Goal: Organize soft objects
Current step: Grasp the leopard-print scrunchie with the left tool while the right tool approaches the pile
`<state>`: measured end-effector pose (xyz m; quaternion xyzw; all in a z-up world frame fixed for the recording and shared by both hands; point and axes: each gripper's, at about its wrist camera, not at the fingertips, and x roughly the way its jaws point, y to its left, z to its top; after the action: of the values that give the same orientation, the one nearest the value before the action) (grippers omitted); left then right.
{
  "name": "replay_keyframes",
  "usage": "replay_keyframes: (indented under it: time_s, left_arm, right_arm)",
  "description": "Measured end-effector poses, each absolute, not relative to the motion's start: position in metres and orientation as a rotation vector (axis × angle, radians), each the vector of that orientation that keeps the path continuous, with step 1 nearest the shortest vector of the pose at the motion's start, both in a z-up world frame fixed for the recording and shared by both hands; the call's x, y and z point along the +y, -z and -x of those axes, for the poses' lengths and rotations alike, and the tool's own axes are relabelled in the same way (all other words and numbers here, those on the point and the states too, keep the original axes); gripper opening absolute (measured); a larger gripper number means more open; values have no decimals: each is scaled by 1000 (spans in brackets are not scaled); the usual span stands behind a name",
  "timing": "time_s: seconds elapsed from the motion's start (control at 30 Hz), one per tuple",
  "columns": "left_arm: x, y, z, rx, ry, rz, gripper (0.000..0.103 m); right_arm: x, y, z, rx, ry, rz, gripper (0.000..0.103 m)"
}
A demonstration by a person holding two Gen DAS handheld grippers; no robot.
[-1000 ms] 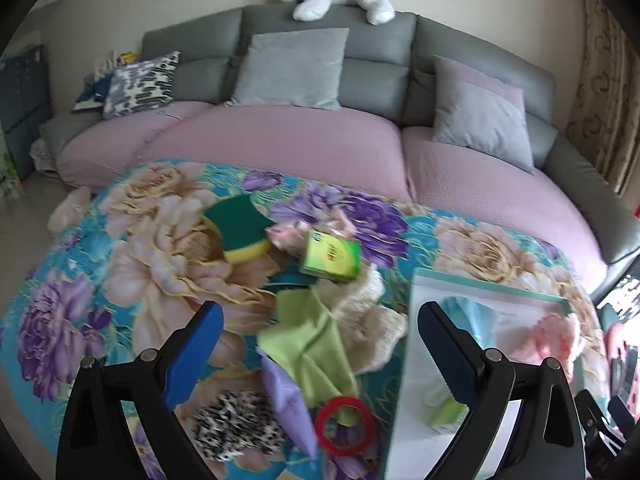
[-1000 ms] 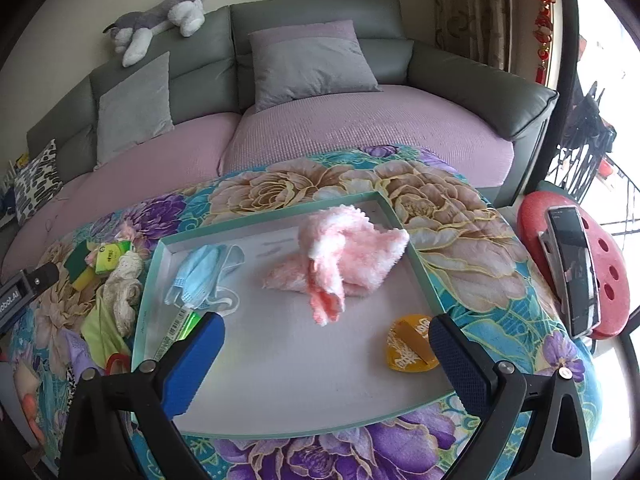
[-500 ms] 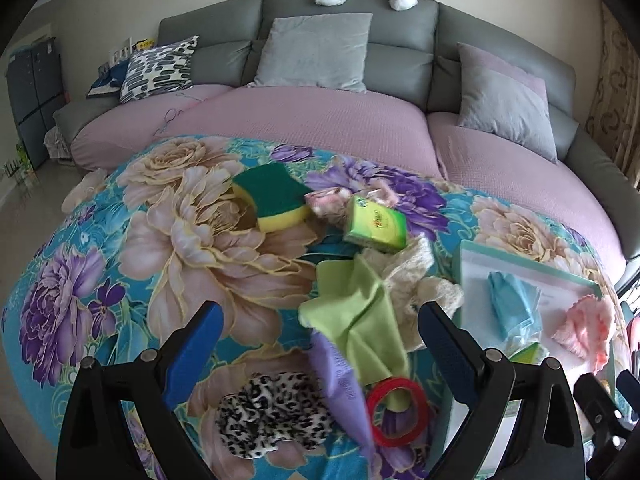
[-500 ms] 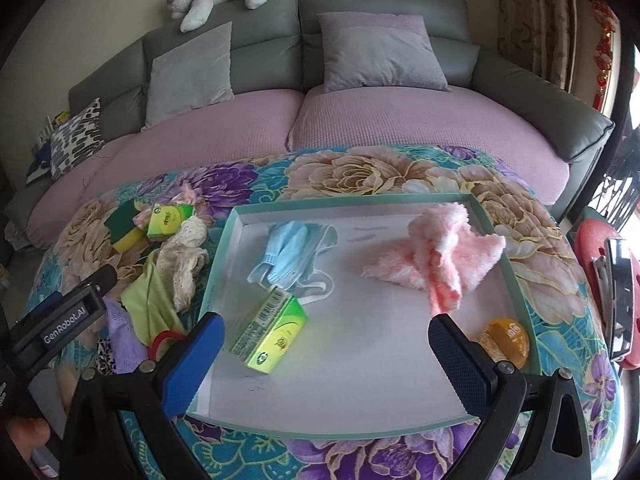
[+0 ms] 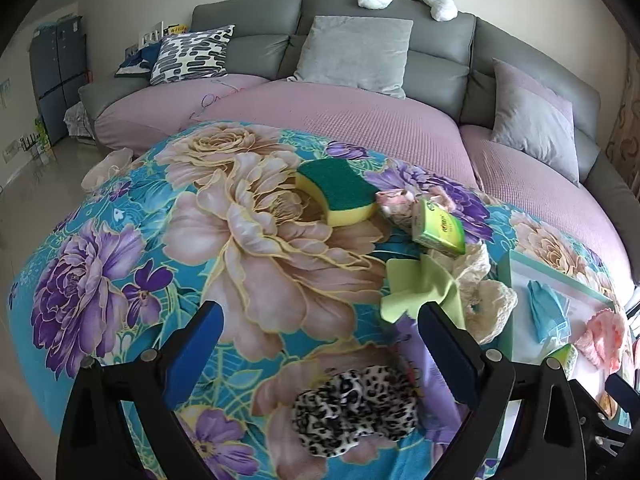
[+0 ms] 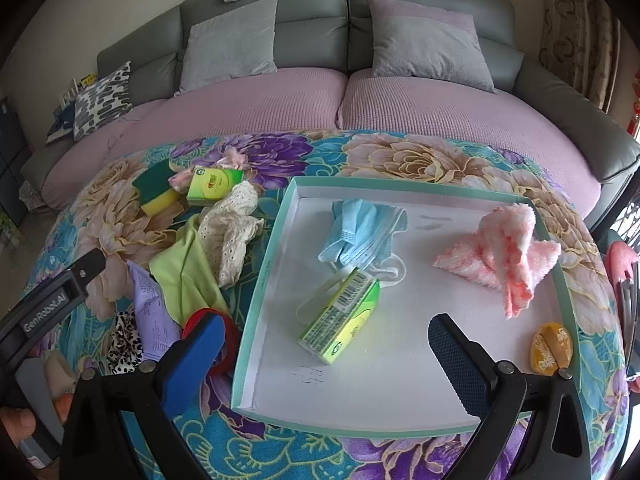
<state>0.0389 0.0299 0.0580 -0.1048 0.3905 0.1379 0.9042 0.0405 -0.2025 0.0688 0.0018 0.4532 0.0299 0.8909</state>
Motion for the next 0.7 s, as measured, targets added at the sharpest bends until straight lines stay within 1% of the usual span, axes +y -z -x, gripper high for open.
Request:
replay_keyframes:
  time_s: [0.17, 0.4, 0.7]
  left_arm:
    - [39, -50, -36, 830, -250, 242, 98]
    - [51, -35, -32, 898, -221, 251, 98]
    - [50, -7, -32, 1036, -173, 217, 98]
  right_arm:
    - [-189, -63, -42, 957, -75, 23, 103]
    - [-169, -61, -44, 964, -148, -15, 103]
    - [-154, -55, -44, 977, -146, 28, 103]
